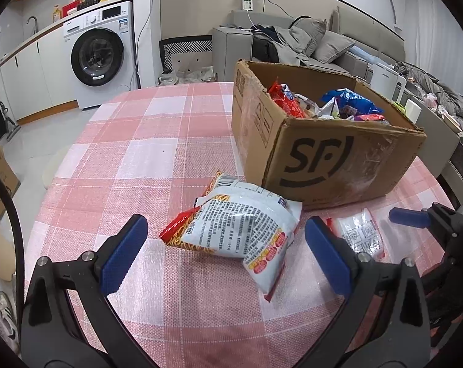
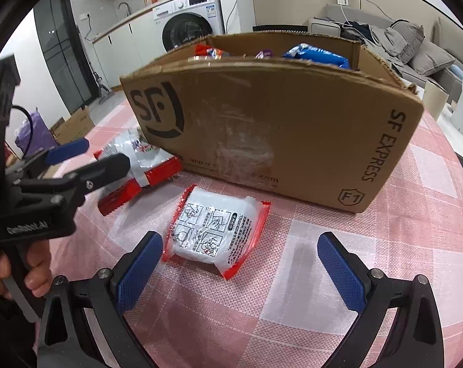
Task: Organize snacks
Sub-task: 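Move both tools toward the white-red chip bag and small white-red pack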
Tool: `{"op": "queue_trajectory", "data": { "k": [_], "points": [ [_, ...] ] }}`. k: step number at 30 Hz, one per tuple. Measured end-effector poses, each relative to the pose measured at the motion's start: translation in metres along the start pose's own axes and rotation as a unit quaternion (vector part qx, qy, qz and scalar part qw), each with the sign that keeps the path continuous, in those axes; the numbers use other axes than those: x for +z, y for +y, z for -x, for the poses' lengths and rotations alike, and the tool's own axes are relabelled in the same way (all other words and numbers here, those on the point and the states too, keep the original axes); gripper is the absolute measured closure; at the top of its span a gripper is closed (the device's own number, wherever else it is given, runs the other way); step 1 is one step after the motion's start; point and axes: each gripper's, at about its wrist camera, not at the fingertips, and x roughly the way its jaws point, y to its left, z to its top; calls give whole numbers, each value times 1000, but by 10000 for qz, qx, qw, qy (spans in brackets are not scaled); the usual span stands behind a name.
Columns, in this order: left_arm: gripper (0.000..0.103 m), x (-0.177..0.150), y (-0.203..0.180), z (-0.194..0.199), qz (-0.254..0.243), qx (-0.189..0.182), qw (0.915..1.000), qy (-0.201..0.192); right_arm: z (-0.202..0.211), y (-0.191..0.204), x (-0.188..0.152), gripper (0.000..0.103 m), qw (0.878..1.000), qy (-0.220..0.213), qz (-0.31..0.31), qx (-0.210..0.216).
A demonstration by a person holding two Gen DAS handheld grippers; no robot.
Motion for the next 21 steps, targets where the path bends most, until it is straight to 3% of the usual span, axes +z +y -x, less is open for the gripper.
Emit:
{"op": "queue_trajectory", "data": {
  "k": [16, 21],
  "points": [
    [2, 6, -4, -35, -293, 47, 9991, 293, -23, 16, 8, 1, 9998, 169, 97, -61],
    [9, 5, -2, -36, -294, -60, 9992, 256, -25, 16, 10, 1, 9997, 176, 75, -146]
  ]
}}
